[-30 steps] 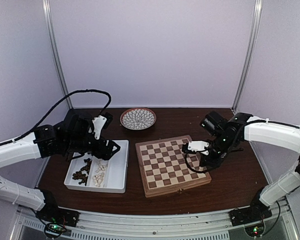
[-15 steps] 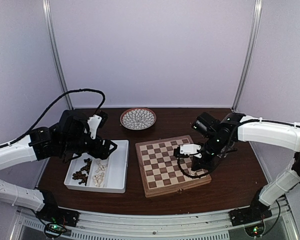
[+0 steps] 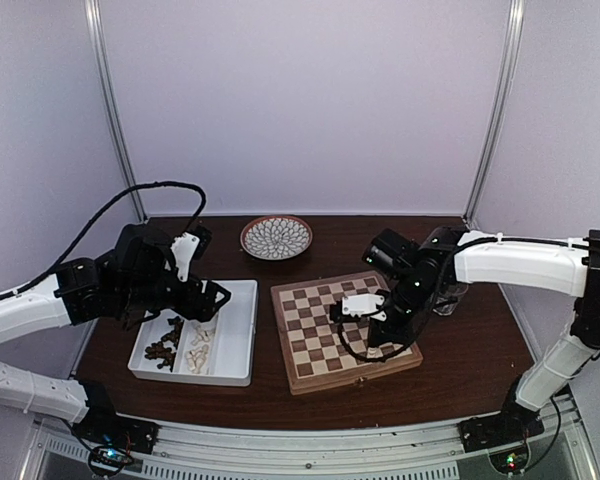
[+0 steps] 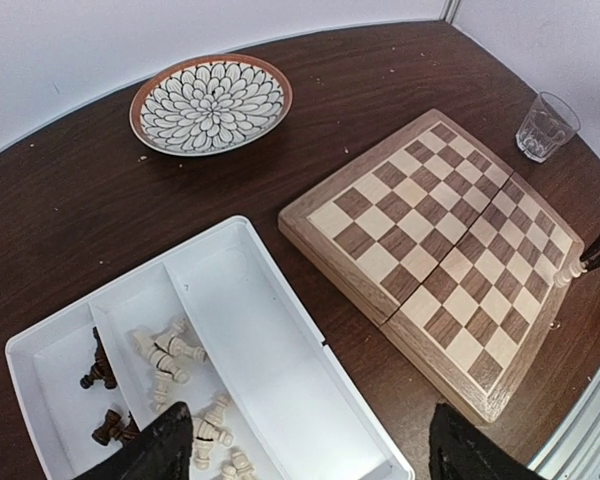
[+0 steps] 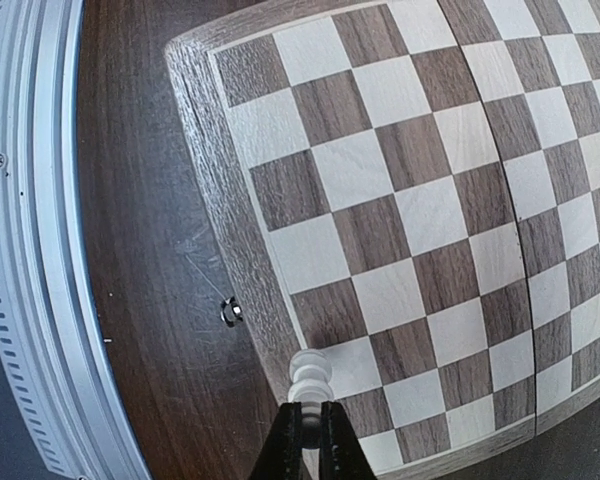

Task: Set up the chess pieces on the board
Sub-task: Place the queen at d1.

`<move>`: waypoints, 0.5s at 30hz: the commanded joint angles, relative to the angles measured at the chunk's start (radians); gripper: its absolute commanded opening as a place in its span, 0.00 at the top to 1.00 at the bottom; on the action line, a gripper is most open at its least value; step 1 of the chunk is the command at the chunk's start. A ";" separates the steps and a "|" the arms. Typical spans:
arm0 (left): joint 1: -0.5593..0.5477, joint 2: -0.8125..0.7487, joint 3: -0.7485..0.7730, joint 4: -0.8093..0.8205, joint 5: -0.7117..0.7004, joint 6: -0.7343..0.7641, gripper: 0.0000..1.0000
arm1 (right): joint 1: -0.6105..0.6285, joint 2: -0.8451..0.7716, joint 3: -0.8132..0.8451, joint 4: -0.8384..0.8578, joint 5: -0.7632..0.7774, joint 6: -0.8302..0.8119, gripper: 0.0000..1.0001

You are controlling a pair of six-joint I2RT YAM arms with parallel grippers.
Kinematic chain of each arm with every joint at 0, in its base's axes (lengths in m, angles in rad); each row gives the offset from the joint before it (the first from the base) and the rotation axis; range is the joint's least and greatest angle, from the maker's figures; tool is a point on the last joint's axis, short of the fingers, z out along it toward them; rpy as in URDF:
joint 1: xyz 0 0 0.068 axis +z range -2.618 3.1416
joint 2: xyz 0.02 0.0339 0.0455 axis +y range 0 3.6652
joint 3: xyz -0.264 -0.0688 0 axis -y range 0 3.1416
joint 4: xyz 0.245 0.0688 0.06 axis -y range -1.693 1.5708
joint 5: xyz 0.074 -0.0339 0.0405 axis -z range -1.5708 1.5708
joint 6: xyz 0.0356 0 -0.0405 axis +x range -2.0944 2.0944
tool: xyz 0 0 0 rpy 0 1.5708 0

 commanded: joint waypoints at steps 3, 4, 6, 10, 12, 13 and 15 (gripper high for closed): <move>0.002 -0.022 -0.011 0.028 -0.016 -0.007 0.19 | 0.036 0.039 0.057 -0.005 -0.014 -0.004 1.00; 0.002 -0.023 -0.012 0.029 -0.016 -0.008 0.19 | 0.038 0.044 0.062 -0.005 -0.014 -0.004 1.00; 0.002 -0.024 -0.016 0.031 -0.015 -0.009 0.19 | 0.040 0.051 0.068 -0.007 -0.012 -0.004 1.00; 0.002 -0.026 -0.018 0.030 -0.016 -0.007 0.19 | 0.044 0.054 0.066 0.003 -0.020 -0.003 1.00; 0.002 -0.026 -0.018 0.029 -0.018 -0.007 0.19 | 0.053 0.059 0.067 0.012 -0.026 -0.004 1.00; 0.002 -0.025 -0.019 0.030 -0.018 -0.007 0.19 | 0.060 0.065 0.070 0.016 -0.027 -0.006 1.00; 0.003 -0.023 -0.017 0.032 -0.018 -0.008 0.19 | 0.074 0.079 0.083 0.016 -0.027 -0.010 1.00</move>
